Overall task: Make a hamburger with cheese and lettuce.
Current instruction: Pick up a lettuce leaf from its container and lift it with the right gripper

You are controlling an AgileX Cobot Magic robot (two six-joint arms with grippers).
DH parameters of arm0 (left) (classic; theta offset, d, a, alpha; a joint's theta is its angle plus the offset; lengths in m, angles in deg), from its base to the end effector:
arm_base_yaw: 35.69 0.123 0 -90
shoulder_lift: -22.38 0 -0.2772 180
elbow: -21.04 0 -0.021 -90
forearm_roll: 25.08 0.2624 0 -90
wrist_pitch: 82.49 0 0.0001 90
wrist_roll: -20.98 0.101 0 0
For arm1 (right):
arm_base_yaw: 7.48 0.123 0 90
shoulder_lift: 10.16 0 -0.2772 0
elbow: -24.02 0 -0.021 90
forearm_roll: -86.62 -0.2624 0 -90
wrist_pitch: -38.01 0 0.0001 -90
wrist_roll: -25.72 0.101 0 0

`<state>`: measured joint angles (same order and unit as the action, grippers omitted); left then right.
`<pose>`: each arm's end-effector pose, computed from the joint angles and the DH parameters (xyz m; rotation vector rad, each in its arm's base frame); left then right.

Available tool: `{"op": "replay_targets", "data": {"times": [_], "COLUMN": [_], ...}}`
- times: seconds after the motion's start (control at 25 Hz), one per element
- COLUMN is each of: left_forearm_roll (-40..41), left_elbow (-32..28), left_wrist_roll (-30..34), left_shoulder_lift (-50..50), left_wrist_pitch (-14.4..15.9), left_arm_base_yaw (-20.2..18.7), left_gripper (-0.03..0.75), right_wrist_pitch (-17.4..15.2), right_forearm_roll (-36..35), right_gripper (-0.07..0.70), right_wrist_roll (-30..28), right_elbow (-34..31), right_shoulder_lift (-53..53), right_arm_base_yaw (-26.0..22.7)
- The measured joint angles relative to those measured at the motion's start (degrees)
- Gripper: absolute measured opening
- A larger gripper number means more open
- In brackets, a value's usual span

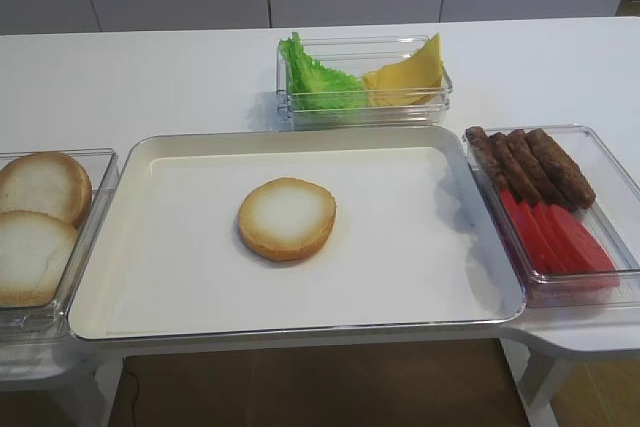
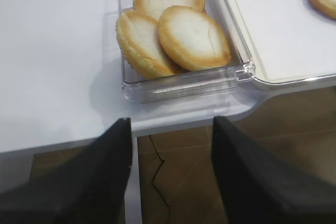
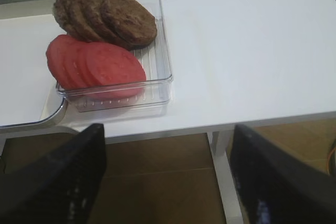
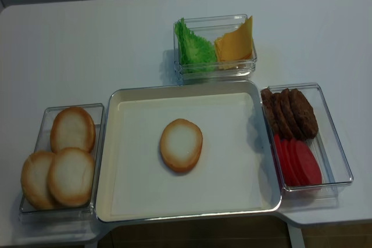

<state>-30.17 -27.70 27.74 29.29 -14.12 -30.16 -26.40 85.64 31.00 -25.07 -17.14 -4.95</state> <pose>0.0138 -0.0070 0.2655 0.0352 2.1607 0.0155 0.0177 0.0023 0.2693 0.0490 2.1037 0.1026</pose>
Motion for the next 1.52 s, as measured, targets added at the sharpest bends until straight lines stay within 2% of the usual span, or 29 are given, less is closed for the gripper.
{"op": "replay_targets", "data": {"times": [1.52], "left_forearm_roll": [-0.08], "left_elbow": [0.0], "left_wrist_roll": [0.21], "left_shoulder_lift": [0.0], "left_wrist_pitch": [0.0], "left_arm_base_yaw": [-1.02], "left_gripper": [0.368], "right_wrist_pitch": [0.0], "right_forearm_roll": [0.0], "right_gripper": [0.559], "right_wrist_roll": [0.08], "right_elbow": [0.0], "right_shoulder_lift": [0.0], "right_arm_base_yaw": [0.0]}}
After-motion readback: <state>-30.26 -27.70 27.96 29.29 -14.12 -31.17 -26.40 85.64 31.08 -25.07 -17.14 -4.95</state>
